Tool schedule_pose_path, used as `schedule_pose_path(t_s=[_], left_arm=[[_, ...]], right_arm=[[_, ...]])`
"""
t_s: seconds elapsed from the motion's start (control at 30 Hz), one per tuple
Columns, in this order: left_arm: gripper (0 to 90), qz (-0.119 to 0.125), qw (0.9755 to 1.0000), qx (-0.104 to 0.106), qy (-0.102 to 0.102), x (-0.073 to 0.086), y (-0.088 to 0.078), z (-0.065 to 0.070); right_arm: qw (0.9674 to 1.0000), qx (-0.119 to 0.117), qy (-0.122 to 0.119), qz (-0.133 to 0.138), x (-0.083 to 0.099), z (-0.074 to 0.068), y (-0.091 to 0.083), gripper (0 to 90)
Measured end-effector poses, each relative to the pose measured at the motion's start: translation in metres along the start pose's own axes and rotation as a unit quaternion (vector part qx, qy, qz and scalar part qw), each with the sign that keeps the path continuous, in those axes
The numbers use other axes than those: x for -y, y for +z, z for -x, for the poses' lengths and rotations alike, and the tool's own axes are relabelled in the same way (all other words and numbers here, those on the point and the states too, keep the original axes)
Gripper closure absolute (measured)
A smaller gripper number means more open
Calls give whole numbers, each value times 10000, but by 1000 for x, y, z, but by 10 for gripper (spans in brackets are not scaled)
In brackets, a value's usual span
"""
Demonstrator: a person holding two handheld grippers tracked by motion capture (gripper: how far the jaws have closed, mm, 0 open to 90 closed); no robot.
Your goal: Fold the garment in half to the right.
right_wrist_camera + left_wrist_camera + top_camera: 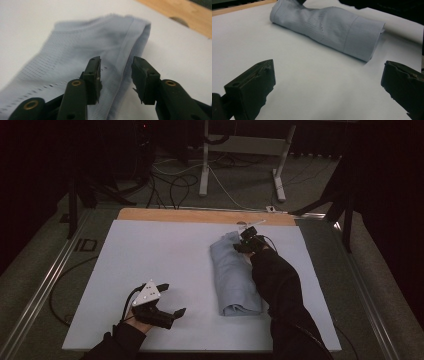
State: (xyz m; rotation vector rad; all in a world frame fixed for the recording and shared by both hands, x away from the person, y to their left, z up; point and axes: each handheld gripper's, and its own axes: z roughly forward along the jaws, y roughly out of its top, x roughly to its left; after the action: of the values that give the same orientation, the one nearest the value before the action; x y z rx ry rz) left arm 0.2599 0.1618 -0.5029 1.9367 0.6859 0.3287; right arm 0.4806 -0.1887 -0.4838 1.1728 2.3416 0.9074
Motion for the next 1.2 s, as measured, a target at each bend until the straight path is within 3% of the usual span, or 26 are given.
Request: schedule_pose_path(t_s=[0.07,0.2,0.27,0.4,0.53,0.6,0.7,0.8,0.83,0.93,1.03,1.2], left_arm=[[0,-14,10000,-8,-23,3,-3,-2],[0,23,10000,8,-79,8,-7,-3],[0,51,9999,-4,-98,9,-8,-4],[0,124,9997,-47,-212,11,-8,-7],[0,129,9996,-71,-249,13,-5,-9],[0,140,9996,-57,-253,13,-4,-8],[0,175,9995,-52,-256,14,-3,-9],[0,166,9995,-26,-270,15,-3,-8],[0,162,9995,-21,-262,15,-3,-8],[0,190,9996,-9,-229,14,-4,-7],[0,189,9996,-27,-217,14,-5,-8],[0,212,9995,-36,-211,14,-8,-8]], right_arm=[[10000,-19,-16,55,-2,-2,-4,615],[9999,-25,-111,81,-6,-6,-4,834],[9998,-52,-136,125,-10,-7,-2,897],[9997,-68,-167,160,-20,-11,9,899],[9996,115,-266,-78,-27,-14,31,899],[9995,141,-224,-171,-28,-13,42,899],[9984,280,-352,-343,-28,-14,53,899],[9980,238,-365,-469,-24,-14,64,899],[9985,221,-335,-385,-22,-14,65,900],[9993,95,-118,-344,-21,-11,65,900],[9990,155,-241,-337,-25,-16,54,899],[9996,-65,-289,-39,-27,-26,22,899]])
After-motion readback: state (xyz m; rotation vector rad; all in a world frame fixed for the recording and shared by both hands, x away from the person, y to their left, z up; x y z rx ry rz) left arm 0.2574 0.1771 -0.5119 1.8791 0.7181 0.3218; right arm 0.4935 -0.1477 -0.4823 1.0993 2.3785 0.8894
